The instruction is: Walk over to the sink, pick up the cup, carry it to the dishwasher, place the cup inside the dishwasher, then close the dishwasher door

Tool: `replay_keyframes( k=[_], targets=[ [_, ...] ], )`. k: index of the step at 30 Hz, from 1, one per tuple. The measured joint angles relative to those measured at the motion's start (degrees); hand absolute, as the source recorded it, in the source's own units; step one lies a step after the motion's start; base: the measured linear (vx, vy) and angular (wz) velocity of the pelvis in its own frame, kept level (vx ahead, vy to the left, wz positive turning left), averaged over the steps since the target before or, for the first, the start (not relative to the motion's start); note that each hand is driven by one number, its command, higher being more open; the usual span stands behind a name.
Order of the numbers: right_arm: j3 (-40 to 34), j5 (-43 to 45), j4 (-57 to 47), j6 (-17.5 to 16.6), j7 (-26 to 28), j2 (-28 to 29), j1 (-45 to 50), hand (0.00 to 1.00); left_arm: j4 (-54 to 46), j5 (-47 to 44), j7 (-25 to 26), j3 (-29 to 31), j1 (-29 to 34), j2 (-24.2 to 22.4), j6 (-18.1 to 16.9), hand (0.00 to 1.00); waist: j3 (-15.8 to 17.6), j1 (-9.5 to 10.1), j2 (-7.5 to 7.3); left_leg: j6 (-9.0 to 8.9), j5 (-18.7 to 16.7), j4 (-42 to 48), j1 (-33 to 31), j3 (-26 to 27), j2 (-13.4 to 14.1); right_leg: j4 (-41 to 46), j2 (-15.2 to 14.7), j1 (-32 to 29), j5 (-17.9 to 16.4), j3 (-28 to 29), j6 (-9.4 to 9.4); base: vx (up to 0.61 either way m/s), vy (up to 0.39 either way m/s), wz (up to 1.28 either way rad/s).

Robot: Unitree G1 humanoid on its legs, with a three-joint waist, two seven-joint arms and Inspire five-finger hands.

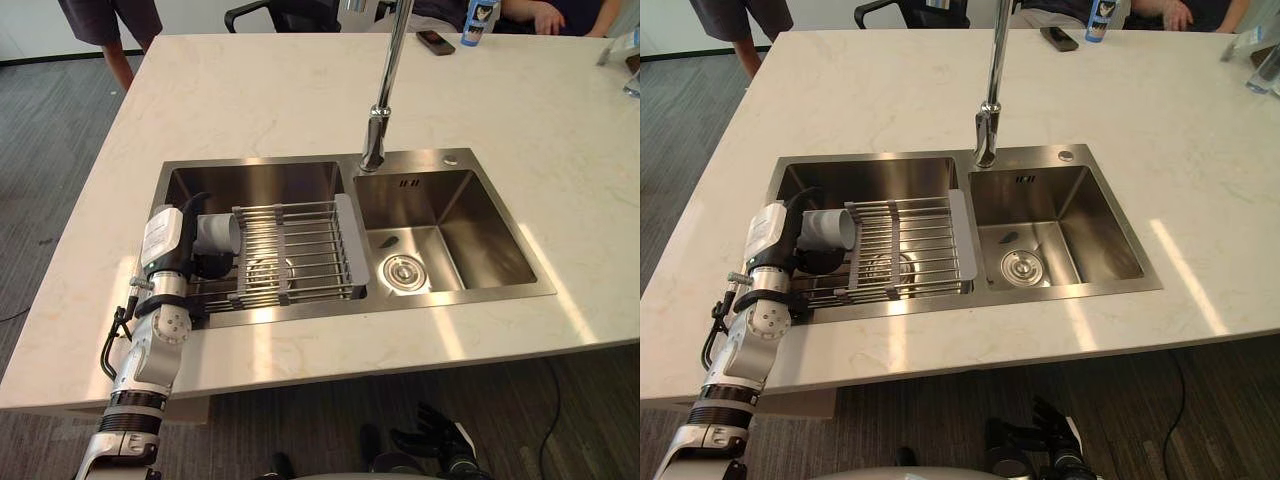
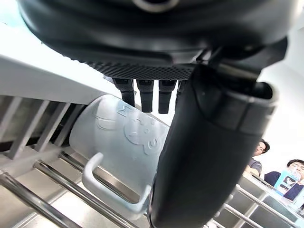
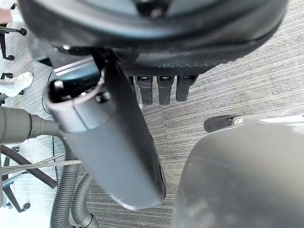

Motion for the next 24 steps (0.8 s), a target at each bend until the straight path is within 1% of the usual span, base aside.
replay_keyframes(
  k=[4, 8, 12, 13, 16, 19, 24],
  targets=[
    [0.0, -0.5, -0.2, 0.0, 0.0, 0.0, 0.0, 0.9, 0.0, 1.9, -1.5, -0.2, 0.0, 0.4, -0.1, 0.9, 0.0, -0.06, 0.0, 0.0, 0.0, 0.0, 0.1, 0.0, 0.0, 0.0, 0.0, 0.1, 0.0, 0.0, 0.0, 0.0, 0.0, 0.0],
    [0.0, -0.5, -1.2, 0.0, 0.2, 0.0, 0.1, 0.9, 0.1, 5.3, -4.5, -2.7, -0.1, 3.6, -1.1, 0.9, 0.0, -0.1, -0.05, 0.0, 0.0, 0.0, 0.2, 0.0, 0.0, 0.0, 0.0, 0.1, 0.0, 0.0, 0.0, 0.0, 0.0, 0.0],
    [0.0, -0.4, -1.5, 0.0, 0.6, 0.0, 0.0, 0.9, 1.1, 5.7, -6.0, -4.1, -0.7, 5.9, -2.4, 0.9, 0.0, -0.05, -0.09, 0.0, 0.0, 0.0, 0.2, 0.0, 0.0, -0.2, 0.0, 0.2, 0.0, 0.0, 0.0, 0.0, 0.0, 0.0],
    [0.0, -0.4, -1.6, 0.0, 0.7, 0.0, 0.0, 0.9, 1.3, 5.7, -6.7, -4.7, -1.0, 6.8, -2.6, 0.3, 0.0, -0.06, -0.09, 0.0, 0.0, 0.0, 0.3, 0.0, 0.0, -0.2, 0.0, 0.2, 0.0, 0.0, 0.0, 0.0, 0.0, 0.0],
    [0.0, -0.4, -1.6, 0.1, 0.8, 0.0, 0.0, 0.9, 3.1, 5.6, -8.3, -5.3, -3.2, 8.0, -2.9, 0.3, 0.1, -0.09, -0.1, 0.0, 0.0, 0.0, 0.3, 0.0, 0.0, -0.2, 0.0, 0.2, 0.0, 0.0, 0.0, 0.0, 0.0, 0.0],
    [0.1, -0.4, -1.6, 0.5, 1.1, 0.0, 0.0, 0.9, 4.6, 5.2, -9.9, -6.7, -5.3, 10.2, -2.7, 0.3, 0.1, -0.35, -0.1, 0.0, 0.0, 0.0, 0.5, 0.0, 0.0, -0.2, 0.0, 0.3, 0.0, 0.0, 0.0, 0.0, 0.0, 0.0],
    [0.1, -0.4, -1.6, 1.0, 1.6, 0.0, 0.0, 0.9, 5.1, 1.3, -11.1, -7.1, -5.9, 11.8, -2.7, 0.3, 0.1, -0.9, -0.11, 0.0, 0.0, 0.0, 0.5, 0.0, 0.0, -0.2, 0.0, 0.4, 0.0, 0.0, 0.0, 0.0, 0.0, 0.0]
  ],
)
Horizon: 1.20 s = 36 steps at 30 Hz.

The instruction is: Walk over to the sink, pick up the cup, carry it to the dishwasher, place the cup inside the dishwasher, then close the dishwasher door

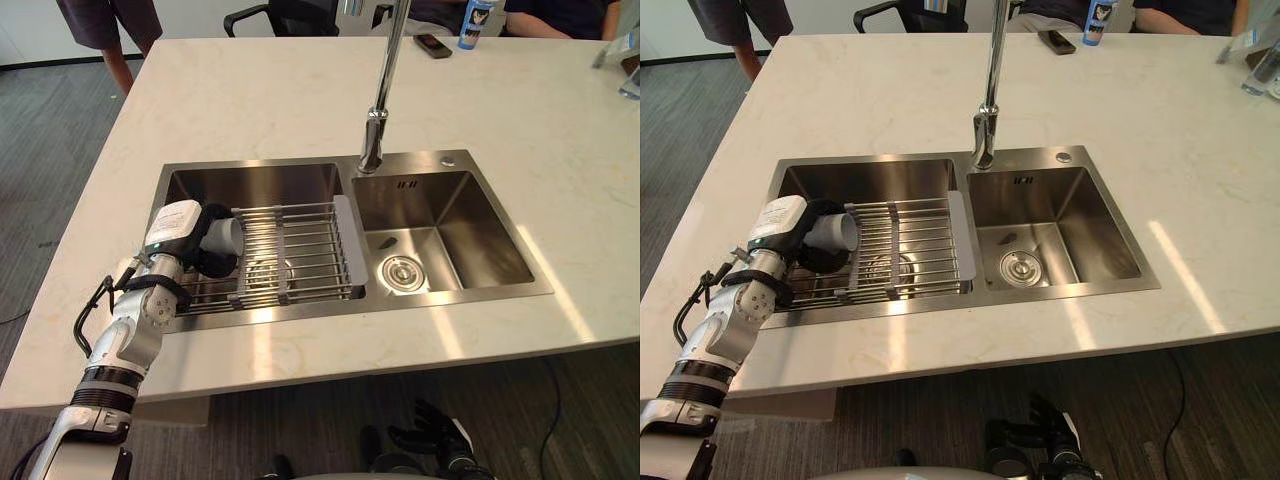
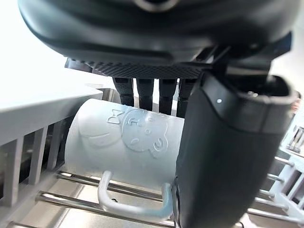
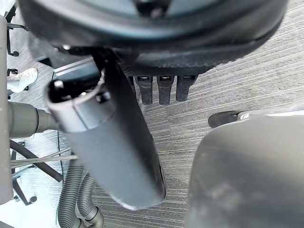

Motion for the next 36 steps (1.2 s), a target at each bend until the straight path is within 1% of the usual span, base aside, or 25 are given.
replay_keyframes(
  k=[7, 11, 15, 19, 21, 23, 26, 28, 30, 33, 36],
  targets=[
    [0.0, 0.0, -0.3, 0.0, 0.3, 0.0, 0.0, 0.9, -0.4, -3.6, -0.3, -0.3, 0.1, 0.2, 0.0, 0.3, 0.0, -0.01, 0.0, 0.0, 0.0, 0.0, 0.0, 0.0, 0.0, 0.0, 0.0, 0.1, 0.0, 0.0, 0.0, 0.0, 0.0, 0.0],
    [0.0, 0.0, -0.7, 0.0, 0.3, 0.0, 0.0, 0.9, -3.7, -6.1, -0.3, -0.7, 1.5, -0.5, 0.0, 0.3, 0.0, 0.06, 0.0, 0.02, 0.0, -0.1, 0.0, -0.2, 0.0, 0.0, 0.0, 0.1, 0.0, -0.3, 0.0, 0.0, 0.0, 0.01],
    [0.0, 0.1, -0.8, 0.0, 0.2, 0.2, 0.0, 0.9, -10.0, -11.1, 0.6, -0.7, 4.8, -5.5, -0.4, 0.3, 0.0, 0.22, 0.0, 0.06, 0.0, -0.2, 0.0, -0.4, -0.1, 0.3, -0.1, 0.3, 0.0, -0.9, 0.0, 0.0, 0.0, 0.03],
    [-0.1, 0.1, -0.8, 0.0, -0.1, 0.3, 0.0, 0.9, -18.5, -17.7, 2.7, -0.6, 10.9, -13.6, -1.5, 0.3, 0.0, 0.4, 0.01, 0.2, 0.1, -0.1, 0.0, -0.6, -0.2, 0.3, -0.2, 0.6, 0.0, -1.1, 0.0, 0.0, 0.0, 0.0],
    [-0.1, 0.1, -0.8, 0.0, -0.4, 0.3, 0.0, 0.9, -20.2, -19.4, 3.3, -0.6, 12.2, -15.2, -1.9, 0.3, 0.0, 0.54, 0.01, 0.23, 0.2, -0.1, 0.0, -0.6, -0.2, 0.3, -0.2, 0.6, 0.0, -1.2, 0.0, -0.02, -0.013, 0.01],
    [-0.3, 0.1, -0.8, 0.0, -0.7, 0.3, 0.0, 0.9, -23.2, -23.6, 5.3, -0.3, 15.0, -18.6, -3.1, 0.3, 0.0, 0.9, 0.02, 0.24, 0.2, 0.0, 0.1, -0.8, -0.2, 0.3, -0.2, 0.7, 0.0, -1.3, -0.01, -0.07, -0.044, 0.04],
    [-0.4, 0.1, -0.8, 0.0, -0.9, 0.3, 0.0, 0.9, -25.5, -29.8, 7.2, 0.3, 18.1, -21.7, -4.7, 0.3, -0.1, 1.15, 0.06, 0.25, 0.3, 0.0, 0.1, -1.0, -0.2, 0.3, -0.3, 0.8, 0.0, -1.6, -0.01, -0.06, -0.042, 0.05],
    [-0.6, 0.3, -0.8, 0.0, -0.9, 0.3, 0.0, 0.9, -27.1, -34.2, 7.3, 0.8, 20.2, -23.5, -5.3, 0.3, -0.2, 1.24, 0.1, 0.26, 0.4, 0.0, 0.1, -1.2, -0.2, 0.3, -0.3, 0.9, 0.0, -1.7, -0.01, -0.04, -0.033, 0.04],
    [-1.3, 0.5, -0.8, 0.1, -1.0, 0.5, 0.0, 0.9, -27.8, -41.5, 7.2, 0.8, 22.3, -25.3, -6.2, 0.3, -0.4, 1.59, 0.14, 0.27, 0.4, 0.1, 0.1, -1.2, -0.2, 0.3, -0.3, 0.9, 0.0, -1.8, -0.01, -0.04, -0.031, 0.02],
    [-1.8, 1.1, -0.8, 0.1, -1.6, 0.7, 0.0, 0.9, -28.2, -48.0, 7.1, 0.9, 24.3, -26.9, -6.3, 0.3, -0.7, 1.91, 0.12, 0.25, 0.3, 0.1, 0.1, -1.2, -0.2, 0.3, -0.3, 1.0, 0.0, -1.7, 0.0, -0.04, -0.03, 0.0],
    [-1.9, 1.2, -0.7, 0.1, -2.0, 0.8, 0.2, 0.9, -31.1, -51.4, 6.9, 0.7, 26.4, -29.4, -6.3, 0.3, -1.3, 2.48, 0.13, 0.12, 0.2, 0.1, 0.1, -0.7, -0.1, 0.3, -0.3, 0.9, 0.0, -0.9, 0.01, -0.02, -0.019, -0.07]
  ],
)
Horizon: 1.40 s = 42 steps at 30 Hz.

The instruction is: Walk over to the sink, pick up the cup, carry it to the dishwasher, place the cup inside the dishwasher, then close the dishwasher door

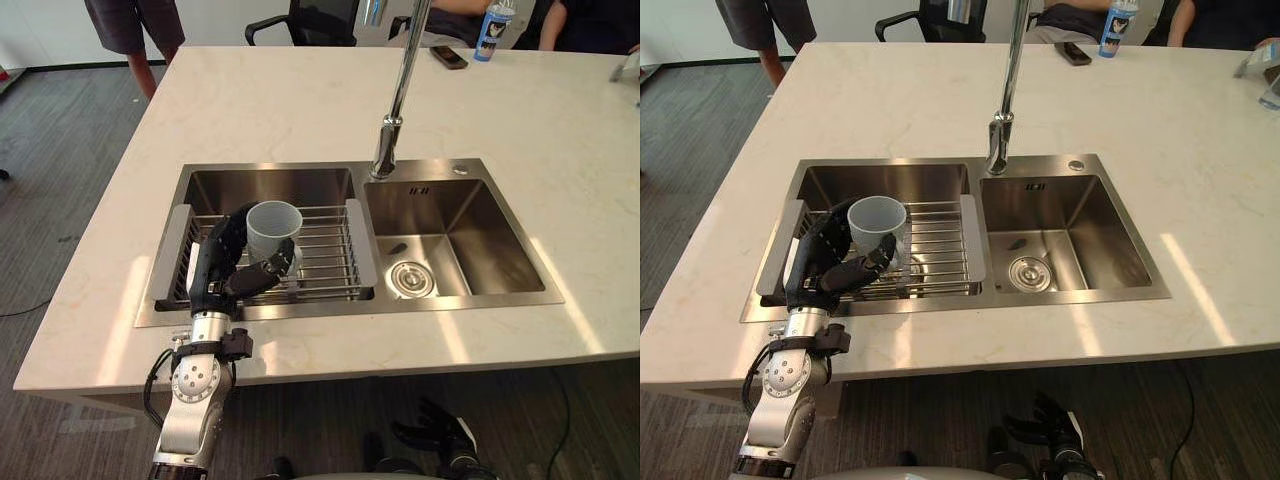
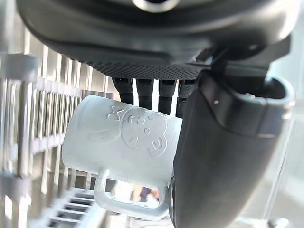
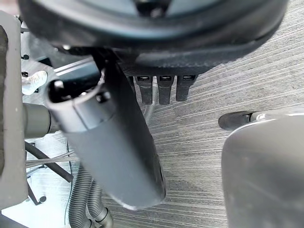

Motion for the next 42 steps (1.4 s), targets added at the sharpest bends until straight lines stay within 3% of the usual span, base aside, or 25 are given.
replay_keyframes(
  k=[6, 11, 12, 13, 14, 15, 18, 20, 22, 24, 26, 27, 28, 29, 30, 33, 35, 36, 37, 38, 42],
  targets=[
    [-0.1, 0.0, 0.1, 0.1, -0.9, 0.1, -0.2, 0.9, -5.5, -2.0, -0.3, -1.0, 1.9, -1.5, -0.6, 0.3, -0.2, 0.5, 0.1, 0.0, -3.9, 5.8, -0.4, 3.9, 0.9, 1.4, 0.3, -0.8, 0.1, 4.5, 0.12, -0.03, 0.0, -0.39],
    [-0.6, 0.0, 0.1, 0.2, -1.9, 0.5, -0.7, 0.9, -7.5, -2.3, -0.7, -3.6, 0.9, -2.2, -1.6, 0.3, 0.5, 0.57, -0.57, 1.38, -7.4, 13.2, -4.3, 5.5, 1.5, 7.3, -0.2, -6.1, 0.5, 7.2, 0.71, -0.11, 0.031, -0.4],
    [-0.6, 0.0, 0.0, 0.2, -2.1, 0.6, -0.8, 0.9, -7.6, -2.3, -0.7, -3.8, 0.6, -2.3, -1.6, 0.3, 0.7, 0.55, -0.74, 1.7, -7.6, 13.9, -4.8, 5.6, 1.5, 8.3, -0.3, -6.8, 0.7, 6.4, 1.03, -0.22, 0.027, -0.11],
    [-0.8, 0.0, -0.5, 0.2, -2.3, 0.7, -1.3, 0.9, -8.0, -2.4, -0.7, -3.8, -0.4, -2.6, -1.6, 0.3, 0.8, 0.93, -0.59, 2.85, -7.2, 13.8, -6.3, 6.2, 2.0, 8.4, -0.3, -8.2, 2.5, 4.2, 2.85, -0.23, 0.015, -0.11],
    [-1.0, 0.0, -0.7, 0.4, -2.4, 0.8, -1.6, 0.9, -8.3, -2.4, -0.7, -3.4, -0.9, -3.1, -1.6, 0.3, 1.6, 1.31, -0.48, 3.95, -7.3, 13.7, -6.1, 6.6, 2.1, 12.7, -0.8, -9.0, -0.1, 2.8, 1.96, -0.26, 0.014, -0.04],
    [-1.0, 0.0, -0.9, 0.7, -2.4, 0.8, -1.5, 0.9, -8.7, -2.4, -0.4, -2.8, -0.7, -3.7, -1.7, 0.3, 2.1, 1.55, -0.28, 4.58, -6.8, 13.7, -5.6, 6.6, 2.0, 26.2, -1.6, -10.6, -8.3, -0.3, 0.12, -0.13, 0.008, 0.03],
    [-1.0, 1.6, -1.4, 0.8, -2.1, 0.8, -1.4, 0.9, -12.5, -2.7, 0.2, -1.2, 1.8, -4.3, -2.7, 0.3, 1.7, 3.31, -0.72, 5.33, -5.8, 14.7, -6.6, 6.2, 1.1, 41.6, -2.3, -7.7, -17.4, -2.2, 2.85, -0.12, -0.027, 0.08],
    [-1.0, 2.1, -1.3, 0.7, -2.2, 0.7, -2.1, 0.9, -14.9, -2.8, 0.5, 0.0, 2.8, -4.8, -3.6, 0.3, 1.4, 5.09, -1.1, 4.8, -5.1, 17.3, -10.0, 6.6, 0.8, 37.8, -2.2, -6.0, -20.2, -2.3, 2.65, -0.11, -0.067, -0.04],
    [-1.0, 2.3, -1.3, 0.7, -2.6, 0.6, -3.3, 0.9, -16.0, -2.8, 0.7, 0.5, 3.4, -6.0, -3.7, 0.3, 1.2, 6.54, -0.61, 4.74, -3.7, 17.9, -13.1, 6.5, 1.0, 29.7, -1.3, -4.7, -21.3, -3.3, 0.75, -0.14, -0.08, 0.01],
    [-1.1, 3.5, -1.1, 0.5, -3.2, 0.3, -4.7, 0.9, -15.8, -2.8, 0.7, -0.1, 4.0, -7.7, -3.7, 0.3, 2.9, 6.24, 1.58, 4.29, -2.4, 19.4, -14.8, 3.9, 2.8, 21.7, 1.4, -0.9, -18.8, -5.1, -1.55, -0.2, -0.094, 0.29],
    [-1.1, 3.7, -0.9, 0.4, -3.7, 0.2, -4.6, 0.9, -15.7, -2.9, 0.7, -0.9, 4.3, -7.6, -3.7, 0.3, 3.4, 5.91, 2.05, 2.51, -1.2, 20.3, -15.4, 1.3, 3.9, 20.1, 2.6, 0.3, -17.1, -6.4, -2.75, -0.24, -0.105, 0.35],
    [-1.2, 3.8, -0.9, 0.2, -3.9, 0.3, -4.7, 0.9, -15.9, -2.9, 0.7, -0.9, 4.3, -7.5, -3.8, 0.3, 3.7, 5.57, 1.68, 0.47, -0.2, 20.8, -16.5, -1.3, 3.8, 19.9, 2.7, 0.0, -16.3, -7.7, -3.54, -0.22, -0.105, 0.34],
    [-1.5, 3.8, -1.0, 0.0, -4.0, 0.3, -4.6, 0.9, -16.0, -2.9, 0.7, -1.0, 4.3, -7.4, -3.8, 0.3, 3.8, 5.51, 1.47, -0.3, 0.1, 21.3, -17.1, -2.5, 4.1, 19.8, 2.6, -0.3, -15.9, -8.1, -3.91, -0.21, -0.071, 0.28],
    [-2.0, 3.8, -1.2, -0.1, -4.5, 0.6, -4.4, 0.9, -16.1, -3.3, 0.7, -1.6, 4.3, -7.1, -3.8, 0.3, 3.9, 5.55, 1.37, 1.75, -1.8, 25.3, -17.9, -2.4, 4.9, 19.8, 2.4, -0.7, -15.3, -8.7, -4.3, -0.16, -0.029, 0.19],
    [-2.3, 3.8, -1.3, -0.1, -4.9, 0.5, -4.1, 0.9, -16.1, -3.5, 0.7, -2.2, 4.3, -6.8, -3.8, 0.3, 3.9, 5.45, 1.23, 2.14, -3.0, 27.6, -17.8, -2.4, 5.3, 19.8, 2.2, -0.8, -15.0, -9.0, -4.3, -0.19, 0.014, 0.3],
    [-2.6, 3.8, -1.5, -0.1, -5.8, -0.4, -3.1, 0.9, -16.0, -4.0, 0.2, -5.2, 4.2, -6.5, -3.8, 0.3, 3.7, 3.8, 1.25, 1.45, -9.3, 33.9, -13.0, -2.7, 6.5, 19.2, -0.5, -1.1, -13.9, -10.9, -3.42, -0.14, 0.127, 0.45],
    [-3.2, 3.8, -1.7, -0.2, -5.9, -1.1, -2.1, 0.9, -15.4, -3.9, -0.1, -7.7, 4.0, -6.9, -3.9, 0.3, 1.2, 2.91, 3.89, -1.35, -10.8, 20.1, -5.1, -5.1, 6.3, 18.5, -0.8, -2.9, -12.7, -12.2, -1.61, -0.07, 0.23, 0.38],
    [-3.6, 3.8, -1.1, -0.1, -5.9, -0.6, -2.4, 0.9, -14.9, -4.0, -0.2, -7.9, 3.7, -6.9, -4.1, 0.3, 0.3, 2.83, 4.34, -2.17, -10.1, 15.8, -4.2, -5.2, 5.6, 18.5, -0.9, -3.9, -12.3, -12.3, -0.96, -0.04, 0.202, 0.2],
    [-3.9, 3.8, -1.6, 0.1, -6.0, 0.6, -2.1, 0.9, -13.6, -3.9, -0.1, -7.9, 3.2, -6.1, -4.4, 0.3, -0.1, 2.89, 3.56, -1.74, -8.3, 13.2, -3.9, -5.3, 4.0, 17.5, -1.8, -4.2, -11.1, -12.4, -1.39, 0.0, 0.162, 0.17],
    [-3.8, 3.9, -1.6, -0.1, -5.5, 1.9, -1.8, 0.9, -12.1, -4.0, 0.0, -7.6, 3.1, -5.5, -4.5, 0.3, -0.3, 2.89, 2.85, -1.02, -7.1, 11.8, -3.6, -5.6, 2.8, 15.5, -2.6, -3.6, -9.3, -12.6, 0.52, 0.0, 0.217, 0.18],
    [-3.7, 3.9, -1.5, -0.1, -5.2, 3.0, -1.5, 0.9, -9.4, -4.0, 0.2, -7.6, 3.5, -4.9, -4.2, 0.3, -0.6, 3.17, 2.11, -0.89, -7.0, 11.8, -3.5, -5.7, 0.8, 13.4, -4.2, -2.1, -7.7, -12.9, 1.29, 0.0, 0.134, 0.11]
  ],
)
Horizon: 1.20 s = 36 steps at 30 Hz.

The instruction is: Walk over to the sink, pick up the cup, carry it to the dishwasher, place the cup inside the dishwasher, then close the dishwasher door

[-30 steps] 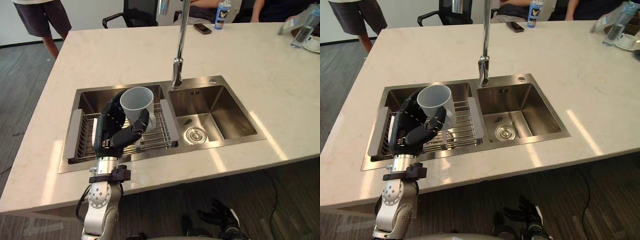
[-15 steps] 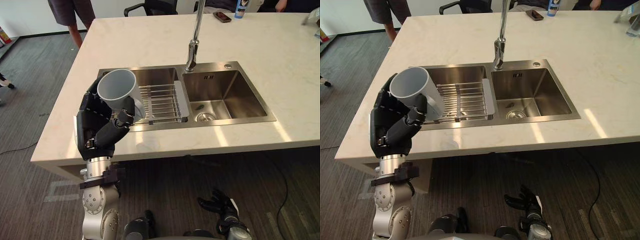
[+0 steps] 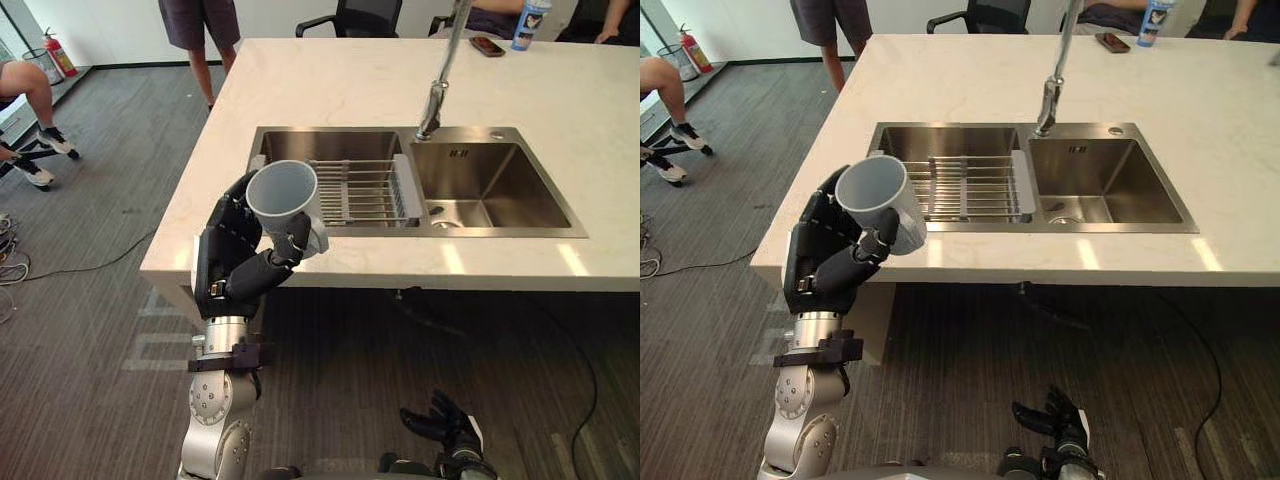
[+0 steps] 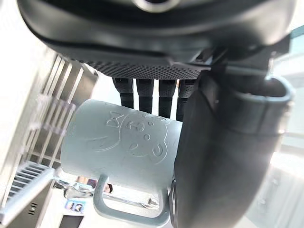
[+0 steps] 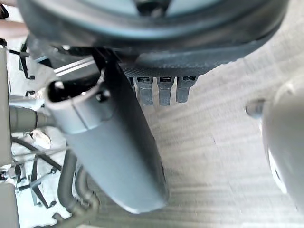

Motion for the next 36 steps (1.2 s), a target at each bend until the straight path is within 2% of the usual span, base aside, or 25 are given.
replay_keyframes(
  k=[5, 7, 8, 9, 10, 11, 13, 16, 18, 19, 20, 21, 22, 23, 24, 25, 26, 27, 28, 29, 30, 31, 32, 33, 36],
  targets=[
    [0.0, 0.0, 0.1, 0.0, -0.1, -0.6, -0.8, 0.9, 0.0, 0.1, -0.1, -0.1, 0.0, 1.1, 0.0, 0.3, -0.1, -0.13, -0.23, 0.38, 0.2, 0.0, -0.1, -1.3, -0.5, 1.4, -0.1, 0.1, -0.3, 0.5, -0.56, -0.04, 0.024, 0.1],
    [-0.2, 0.0, 0.1, 0.0, -0.4, -0.8, -0.6, 0.9, 0.0, 0.3, -0.2, -0.9, 0.0, 1.5, 0.1, 0.3, 0.0, -0.46, -0.38, 0.97, 0.6, 0.3, -0.1, -3.2, -0.6, 3.8, 0.4, -0.2, -1.8, 5.7, -2.92, -0.06, 0.013, 0.56],
    [-0.2, 0.0, 0.1, 0.0, -0.6, -0.7, 0.2, 0.9, 0.0, 0.9, -0.2, -1.3, 0.2, 1.7, 0.1, 0.3, 0.0, -0.46, -0.87, 1.2, 0.8, 0.7, -0.2, -5.0, -0.9, 5.3, 1.1, -0.3, -3.9, 11.2, -4.89, -0.07, -0.021, 0.84],
    [-0.1, 0.0, 0.1, 0.0, -0.6, -0.4, 1.1, 0.9, 0.0, 1.3, -0.2, -1.1, 0.3, 2.5, 0.0, 0.3, -0.3, -0.44, -2.23, 1.18, 1.0, 1.2, -0.9, -6.8, -1.9, 6.4, 1.0, -0.3, -6.9, 14.7, -4.68, -0.08, -0.055, 0.86],
    [-0.1, 0.0, 0.1, 0.0, -0.7, -0.4, 1.3, 0.9, 0.0, 1.4, -0.1, -0.9, 0.4, 2.7, 0.0, 0.3, -0.4, -0.28, -2.75, 1.1, 1.0, 1.4, -1.5, -7.7, -2.3, 6.4, 0.6, -0.2, -7.9, 14.7, -3.25, -0.11, -0.12, 0.8],
    [-0.1, 0.0, 0.1, 0.0, -0.7, -0.5, 1.4, 0.9, -0.1, 1.5, 0.0, 0.0, 1.2, 2.5, 0.0, 0.3, -0.5, 0.11, -2.84, 0.71, 1.3, 1.6, -2.2, -9.2, -2.3, 6.5, 0.5, -0.1, -8.2, 13.7, -1.92, -0.08, -0.116, 0.55],
    [0.1, 0.0, -0.5, 0.0, -0.9, -0.5, 1.1, 0.9, -0.8, 2.1, 0.0, 1.2, 3.2, 1.9, 0.0, 0.3, -0.6, 0.77, -2.69, 0.13, 1.8, 1.8, -3.4, -11.1, -2.1, 6.1, 0.7, 0.0, -7.9, 12.0, -0.73, -0.07, -0.123, 0.57],
    [1.2, 0.0, -4.5, 0.0, -1.3, -0.4, 1.3, 0.9, -3.4, 2.2, 0.1, 1.7, 6.0, 0.2, 0.0, 0.3, -0.7, 1.75, -2.52, -0.73, 2.3, 4.2, -7.5, -15.9, -1.8, 5.4, 1.2, 0.3, -6.9, 6.9, 0.08, -0.03, -0.106, 0.83],
    [1.1, 0.0, -7.0, -0.5, -1.9, -0.2, 1.1, 0.9, -5.1, 2.2, 0.1, 1.6, 6.3, -0.9, 0.1, 0.3, -0.6, 1.67, -2.69, -0.45, 4.1, 4.9, -10.7, -13.4, -2.0, 5.4, 0.4, 0.7, -6.9, 2.3, 0.02, -0.03, -0.034, 1.27],
    [0.7, 0.0, -7.1, -0.8, -2.3, -0.2, 0.3, 0.9, -5.8, 2.2, 0.1, 1.7, 6.3, -1.3, 0.1, 0.3, -0.5, 1.68, -2.85, 0.78, 5.5, 4.1, -11.3, -10.7, -1.8, 5.2, -0.4, 1.2, -6.9, 0.3, 0.0, -0.05, 0.045, 1.13],
    [-0.1, 0.0, -7.2, -0.9, -2.8, 0.2, -0.5, 0.9, -6.6, 2.1, 0.3, 2.4, 6.4, -1.4, 0.0, 0.3, -0.2, 2.36, -3.21, 3.66, 4.2, 4.9, -11.8, -3.1, 0.4, 4.6, -1.0, 1.9, -6.8, -1.7, -0.04, -0.05, 0.038, 1.19],
    [-0.1, 0.0, -7.7, -1.2, -3.3, 0.1, -1.1, 0.9, -6.8, 2.1, 0.5, 2.8, 6.3, -1.4, -0.2, 0.3, -0.2, 2.76, -3.01, 5.47, 1.3, 9.7, -12.9, 8.5, 5.4, 4.1, -1.0, 3.3, -6.9, -4.2, -0.02, -0.01, 0.054, 0.99],
    [-0.2, 0.0, -8.0, -1.3, -3.6, -0.2, -1.2, 0.9, -6.8, 2.1, 0.5, 2.8, 6.3, -1.5, -0.2, 0.3, -0.4, 2.73, -2.46, 5.63, 0.7, 11.6, -13.0, 12.5, 7.7, 4.1, -1.0, 4.3, -6.9, -5.7, 0.05, 0.05, 0.1, 1.25],
    [-0.2, 0.0, -8.0, -1.3, -4.2, -1.2, -1.3, 0.9, -6.9, 2.1, 0.3, 2.2, 6.4, -1.5, -0.6, 0.3, -0.7, 2.4, -1.93, 5.28, 0.5, 12.9, -13.1, 14.4, 8.2, 4.3, -1.6, 6.2, -7.2, -8.7, 0.31, 0.05, 0.137, 1.03],
    [-0.2, 0.0, -8.0, -1.3, -4.3, -1.4, -1.6, 0.9, -6.9, 2.1, 0.3, 2.2, 6.4, -1.4, -1.0, 0.3, -0.9, 2.51, -1.63, 5.14, 0.5, 12.8, -13.3, 13.7, 7.2, 4.4, -2.3, 6.4, -7.4, -9.3, 0.25, 0.03, 0.195, 1.14],
    [-0.2, 0.0, -8.0, -1.4, -4.6, -1.3, -2.5, 0.9, -7.2, 2.0, 0.3, 2.6, 6.3, -1.5, -1.7, 0.3, -0.9, 2.59, -2.07, 4.89, 0.0, 12.7, -14.6, 12.2, 4.9, 4.7, -4.0, 6.4, -9.1, -10.3, 0.27, 0.02, 0.209, 0.93],
    [-0.8, -0.1, -7.3, -1.4, -4.6, -1.0, -3.8, 0.9, -7.2, 1.7, 0.3, 3.1, 6.3, -1.4, -1.9, 0.3, -0.4, 1.96, -2.61, 5.52, -0.4, 12.8, -15.2, 12.0, 2.9, 5.6, -5.9, 6.3, -10.3, -11.6, 0.9, 0.04, 0.293, 1.13],
    [-0.8, -0.2, -6.4, -1.3, -4.6, -0.7, -4.5, 0.9, -7.1, 1.7, 0.3, 3.9, 6.3, -1.2, -1.8, 0.3, 0.0, 1.5, -3.46, 6.52, -2.4, 16.4, -15.7, 12.6, 2.3, 6.7, -7.5, 6.5, -11.6, -12.3, 1.36, 0.07, 0.265, 0.95],
    [-0.8, -0.3, -6.0, -1.3, -4.6, -0.6, -4.5, 0.9, -7.1, 1.7, 0.3, 3.9, 6.4, -1.2, -1.8, 0.3, 0.0, 1.46, -3.02, 6.96, -4.3, 19.2, -15.7, 12.6, 2.5, 8.6, -8.1, 6.8, -12.5, -12.7, 1.56, 0.15, 0.258, 0.86],
    [-0.7, -0.6, -5.0, -0.9, -4.6, -0.6, -4.7, 0.9, -6.7, 1.7, 0.3, 3.8, 6.5, -2.1, -1.8, 0.3, 0.4, 1.29, -2.56, 6.62, -7.5, 21.1, -14.9, 10.8, 1.4, 15.6, -10.2, 7.0, -13.8, -12.1, 0.15, 0.21, 0.251, 1.02],
    [-0.5, -0.6, -4.1, -0.2, -4.3, -0.5, -4.8, 0.9, -6.4, 1.7, 0.4, 3.9, 6.5, -2.2, -1.3, 0.3, 0.6, 0.69, -2.28, 8.16, -8.7, 21.4, -14.1, 7.8, -0.5, 27.2, -12.6, 3.2, -11.1, -8.7, -4.49, 0.23, 0.237, 1.15],
    [-0.4, -0.6, -3.6, 0.2, -4.3, -0.2, -4.7, 0.9, -6.5, 1.7, 0.4, 3.7, 6.5, -2.0, -1.2, 0.3, 0.8, 0.26, -2.15, 8.56, -9.0, 21.2, -13.8, 6.3, -1.0, 31.8, -12.4, 1.1, -9.8, -5.1, -6.65, 0.24, 0.223, 1.37],
    [0.1, -0.6, -3.3, 0.6, -4.2, 0.6, -4.6, 0.9, -6.5, 1.7, 0.4, 3.2, 6.4, -1.2, -1.3, 0.3, 0.9, -0.07, -2.16, 8.78, -9.3, 20.7, -12.9, 3.2, -1.7, 36.4, -9.7, -1.9, -11.2, 1.5, -4.89, 0.28, 0.163, 1.25],
    [0.7, -0.6, -3.6, 0.6, -4.3, 1.0, -4.5, 0.9, -6.5, 1.7, 0.4, 3.2, 6.4, -0.5, -1.3, 0.3, 0.9, -0.08, -2.23, 8.79, -8.6, 19.9, -12.0, 1.0, -2.3, 37.0, -7.8, -3.4, -12.5, 4.9, -4.13, 0.3, 0.131, 1.27],
    [1.7, -0.7, -7.7, 0.5, -4.1, 1.8, -3.6, 0.9, -6.5, 1.6, 0.5, 2.9, 6.2, 0.2, -1.4, 0.3, 1.0, -0.14, -2.68, 8.59, -8.3, 17.4, -8.2, -4.4, -4.8, 33.0, -2.8, -6.8, -15.3, 13.8, -3.04, 0.35, 0.04, 1.15]
  ],
)
